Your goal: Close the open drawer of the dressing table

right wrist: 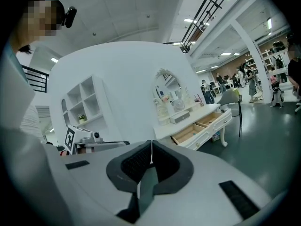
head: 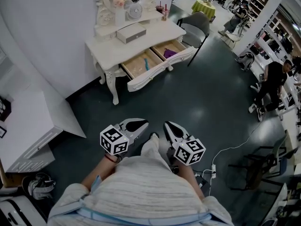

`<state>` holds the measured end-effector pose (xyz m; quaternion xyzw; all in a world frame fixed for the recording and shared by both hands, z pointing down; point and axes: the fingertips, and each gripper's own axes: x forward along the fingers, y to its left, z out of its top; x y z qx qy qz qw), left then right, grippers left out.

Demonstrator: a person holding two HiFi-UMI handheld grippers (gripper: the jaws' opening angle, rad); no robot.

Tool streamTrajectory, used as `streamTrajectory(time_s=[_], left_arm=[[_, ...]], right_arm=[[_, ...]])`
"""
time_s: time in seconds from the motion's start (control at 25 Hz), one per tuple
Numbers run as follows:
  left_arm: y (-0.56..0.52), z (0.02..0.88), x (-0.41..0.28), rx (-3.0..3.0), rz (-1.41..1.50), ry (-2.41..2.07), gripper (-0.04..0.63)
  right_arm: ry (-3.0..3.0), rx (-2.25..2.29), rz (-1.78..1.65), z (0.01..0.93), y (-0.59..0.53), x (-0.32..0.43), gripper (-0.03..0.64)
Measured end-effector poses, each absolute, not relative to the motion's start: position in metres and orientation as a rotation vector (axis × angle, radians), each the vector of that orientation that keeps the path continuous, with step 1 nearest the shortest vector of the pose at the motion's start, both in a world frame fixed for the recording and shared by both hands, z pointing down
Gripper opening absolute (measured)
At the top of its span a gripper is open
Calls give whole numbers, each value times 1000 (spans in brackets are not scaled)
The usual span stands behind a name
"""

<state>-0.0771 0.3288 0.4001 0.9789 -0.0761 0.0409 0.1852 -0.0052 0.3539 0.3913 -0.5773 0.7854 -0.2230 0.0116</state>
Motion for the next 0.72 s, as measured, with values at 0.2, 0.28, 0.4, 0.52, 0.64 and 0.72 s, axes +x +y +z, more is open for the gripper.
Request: streamTrajectory(time_s=[0.2,0.28,0.4,0.52,0.64,0.72], left_arm=[[296,407,-50,2747,156,-222,23],[279,407,-36,2747,168,-227,25],[252,405,-15,2745,186,-231,23],[231,403,8,2745,206,-229,23],[209,399,31,2745,218,-234,23],[196,396,46,2749,220,-239,23]], right_arm=[[2440,-1790,-719,398,318,25,11],[2448,-1782,-721,397,301,38,11],[2455,-1770,-730,397,276,57,11],[2451,-1762,-747,397,253,79,11],[2448,-1752,-754,394,232,101,11],[2454,-1743,-754,392,219,115,11]])
